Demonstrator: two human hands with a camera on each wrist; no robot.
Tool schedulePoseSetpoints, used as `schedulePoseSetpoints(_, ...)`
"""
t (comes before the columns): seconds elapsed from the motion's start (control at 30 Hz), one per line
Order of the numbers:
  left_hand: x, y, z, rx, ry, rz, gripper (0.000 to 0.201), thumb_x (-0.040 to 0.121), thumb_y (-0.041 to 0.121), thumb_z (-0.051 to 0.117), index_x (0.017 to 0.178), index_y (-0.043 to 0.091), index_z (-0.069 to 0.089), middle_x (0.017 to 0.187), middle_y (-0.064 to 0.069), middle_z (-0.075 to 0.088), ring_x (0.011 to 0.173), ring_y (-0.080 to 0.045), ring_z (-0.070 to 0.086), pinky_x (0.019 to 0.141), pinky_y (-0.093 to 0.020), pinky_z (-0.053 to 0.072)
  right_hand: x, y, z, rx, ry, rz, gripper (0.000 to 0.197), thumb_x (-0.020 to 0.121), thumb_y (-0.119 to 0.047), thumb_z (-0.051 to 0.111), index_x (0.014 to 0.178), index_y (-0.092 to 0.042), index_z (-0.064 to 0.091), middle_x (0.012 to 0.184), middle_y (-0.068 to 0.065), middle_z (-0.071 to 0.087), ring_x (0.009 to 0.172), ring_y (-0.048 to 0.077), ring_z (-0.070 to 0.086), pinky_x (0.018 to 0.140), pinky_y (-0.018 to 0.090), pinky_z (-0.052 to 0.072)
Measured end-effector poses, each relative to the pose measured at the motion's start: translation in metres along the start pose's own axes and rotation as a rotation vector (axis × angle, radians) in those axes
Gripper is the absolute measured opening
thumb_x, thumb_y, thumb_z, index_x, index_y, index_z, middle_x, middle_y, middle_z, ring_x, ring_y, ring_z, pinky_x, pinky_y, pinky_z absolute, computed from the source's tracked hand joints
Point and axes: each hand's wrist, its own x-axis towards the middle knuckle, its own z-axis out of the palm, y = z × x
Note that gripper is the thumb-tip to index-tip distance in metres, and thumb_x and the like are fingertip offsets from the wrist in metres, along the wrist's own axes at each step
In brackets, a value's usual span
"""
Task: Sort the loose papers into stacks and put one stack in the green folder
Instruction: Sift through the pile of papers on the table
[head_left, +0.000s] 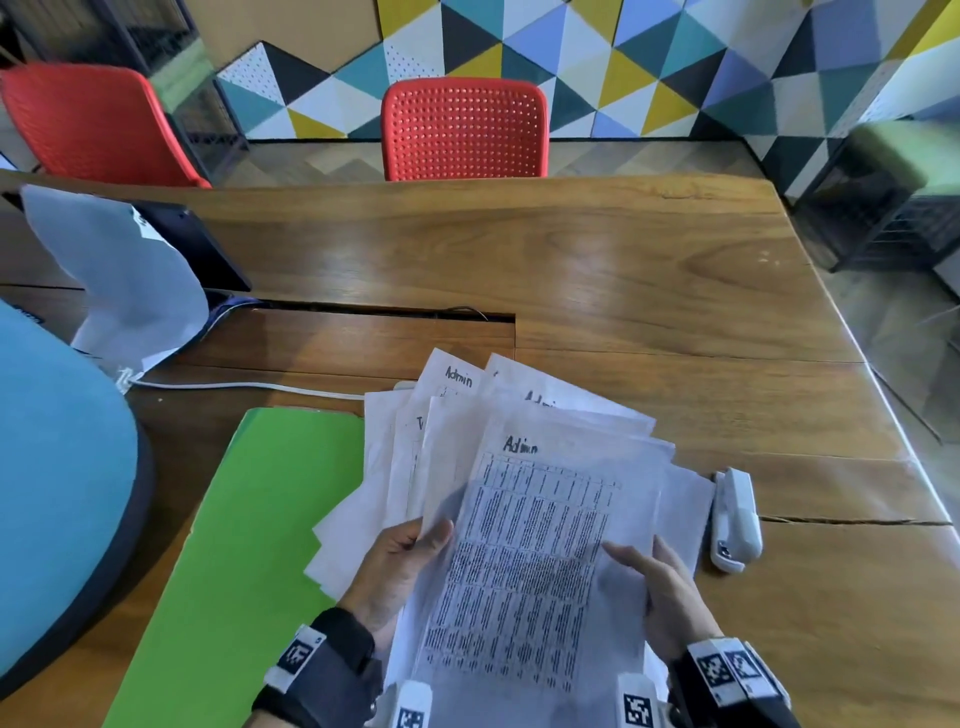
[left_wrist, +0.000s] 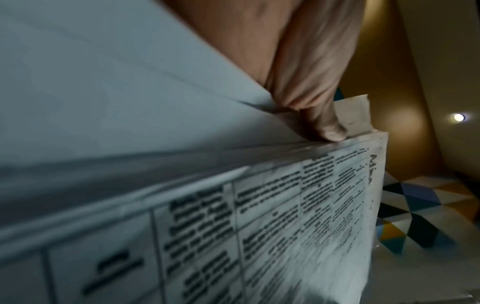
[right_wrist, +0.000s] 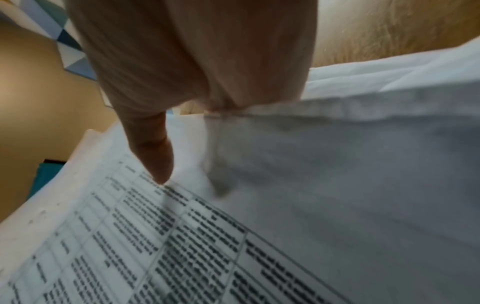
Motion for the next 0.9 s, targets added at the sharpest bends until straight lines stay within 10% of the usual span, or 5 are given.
schedulePoseSetpoints(0.13, -0.005, -0.007, 0.005, 0.233, -0.064, -0.074, 0.078, 0.04, 0.101, 0.043, 0.073, 0.031, 0.029, 0.072, 0.017, 0.024, 0.06, 0.002, 0.023, 0.069, -0.016, 0.035, -0.002, 0.001, 0.003, 0.01, -0.125, -0.064, 0.052, 0.077, 0.003, 0.068, 0.127, -0.007, 0.057, 0.118, 0.017, 0.07, 0.108, 0.035, 0.068, 0.096, 0.049, 0.049)
schedulePoseSetpoints(0.3, 0.005, -0.013, 0.005, 0.328, 0.319, 0.0, 0.07, 0.082, 0.077, 0.04, 0.109, 0.015, 0.058, 0.111, -0.002, 0.061, 0.101, -0.014, 0.059, 0.098, -0.038, 0.044, 0.005, 0.008, -0.001, -0.09, -0.012, 0.0, 0.05, 0.033, -0.018, 0.09, 0.076, 0.003, 0.074, 0.071, 0.019, 0.069, 0.063, 0.028, 0.063, 0.059, 0.031, 0.052)
schedulePoseSetpoints(0.43, 0.037, -0.023, -0.024, 0.391, 0.62, 0.044, 0.064, 0.076, 0.067, 0.058, 0.087, 0.005, 0.051, 0.082, -0.013, 0.054, 0.077, -0.027, 0.055, 0.072, -0.037, 0.044, 0.006, 0.008, -0.003, -0.111, -0.059, -0.045, 0.03, 0.068, 0.009, 0.06, 0.089, -0.001, 0.078, 0.096, 0.011, 0.076, 0.098, 0.027, 0.064, 0.088, 0.034, 0.044)
schedulePoseSetpoints(0.73, 0.037, -0.021, -0.026, 0.246, 0.31, -0.011, 0.018, 0.092, 0.026, 0.059, 0.08, 0.013, 0.055, 0.066, 0.016, 0.055, 0.071, -0.011, 0.052, 0.069, -0.018, 0.037, 0.008, 0.002, 0.004, -0.011, -0.057, 0.038, 0.033, 0.084, 0.011, 0.056, 0.114, 0.001, 0.063, 0.093, 0.019, 0.075, 0.08, 0.035, 0.071, 0.071, 0.04, 0.058)
schedulePoseSetpoints(0.9, 0.024, -0.015, -0.016, 0.01, 0.226, -0.118, 0.033, 0.1, 0.019, 0.051, 0.133, 0.02, 0.053, 0.125, 0.014, 0.055, 0.12, -0.008, 0.048, 0.105, -0.023, 0.028, 0.01, -0.001, 0.009, -0.042, -0.124, 0.086, 0.054, 0.07, 0.004, 0.072, 0.123, -0.001, 0.06, 0.11, 0.026, 0.071, 0.095, 0.043, 0.07, 0.076, 0.044, 0.058)
